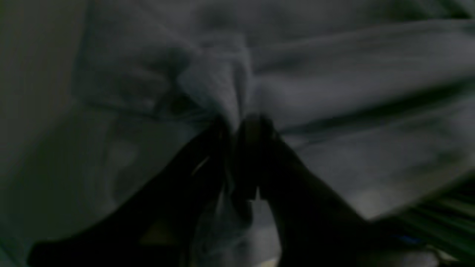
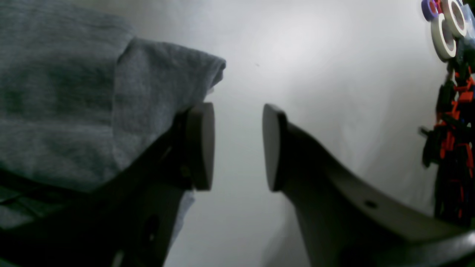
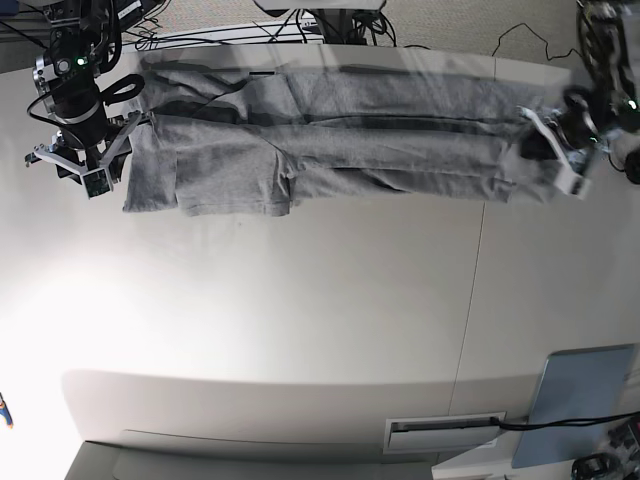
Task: Fold the T-shirt properly
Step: 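Grasp the strip end near the left gripper and fold it toward the right gripper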
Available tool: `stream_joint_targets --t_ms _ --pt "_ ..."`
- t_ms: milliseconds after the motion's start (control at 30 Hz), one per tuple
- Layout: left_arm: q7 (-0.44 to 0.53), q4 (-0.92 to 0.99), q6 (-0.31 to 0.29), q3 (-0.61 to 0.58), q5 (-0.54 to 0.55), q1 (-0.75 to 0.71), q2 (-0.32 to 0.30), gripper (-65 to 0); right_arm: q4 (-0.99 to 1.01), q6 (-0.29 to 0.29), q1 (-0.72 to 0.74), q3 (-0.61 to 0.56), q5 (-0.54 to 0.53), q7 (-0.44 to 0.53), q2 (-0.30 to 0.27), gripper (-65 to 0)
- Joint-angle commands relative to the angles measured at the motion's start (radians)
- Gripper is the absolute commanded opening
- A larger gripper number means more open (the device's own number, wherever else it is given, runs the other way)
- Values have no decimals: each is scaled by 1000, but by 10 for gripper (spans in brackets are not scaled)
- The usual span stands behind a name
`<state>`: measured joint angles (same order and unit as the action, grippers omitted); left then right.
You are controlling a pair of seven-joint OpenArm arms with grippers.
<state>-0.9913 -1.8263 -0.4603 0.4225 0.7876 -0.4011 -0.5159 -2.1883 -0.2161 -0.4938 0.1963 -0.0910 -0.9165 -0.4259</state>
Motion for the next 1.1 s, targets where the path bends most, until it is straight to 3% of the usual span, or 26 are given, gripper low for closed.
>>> stream_joint_targets --t_ms 0,267,400,533,667,867,1067 --pt "23 -66 0 8 37 -5 8 -650 -14 8 3 9 5 20 -14 -431" --pt "10 -265 8 5 93 -25 235 -650 -14 8 3 9 5 18 -14 -431" --pt "-58 -265 37 5 172 -26 303 -650 -14 8 3 9 5 19 -14 -431" --pt "-90 -265 31 -13 207 -27 322 -650 -14 8 3 9 5 19 -14 -431" --pt "-85 -265 35 -137 198 -40 322 -650 -14 8 3 9 5 19 -14 -431" --pt "15 -265 125 -368 0 -21 322 -650 -14 8 3 9 5 12 -14 -431" --pt "48 -264 203 -502 -163 18 322 -650 -14 8 3 9 5 3 -14 -431"
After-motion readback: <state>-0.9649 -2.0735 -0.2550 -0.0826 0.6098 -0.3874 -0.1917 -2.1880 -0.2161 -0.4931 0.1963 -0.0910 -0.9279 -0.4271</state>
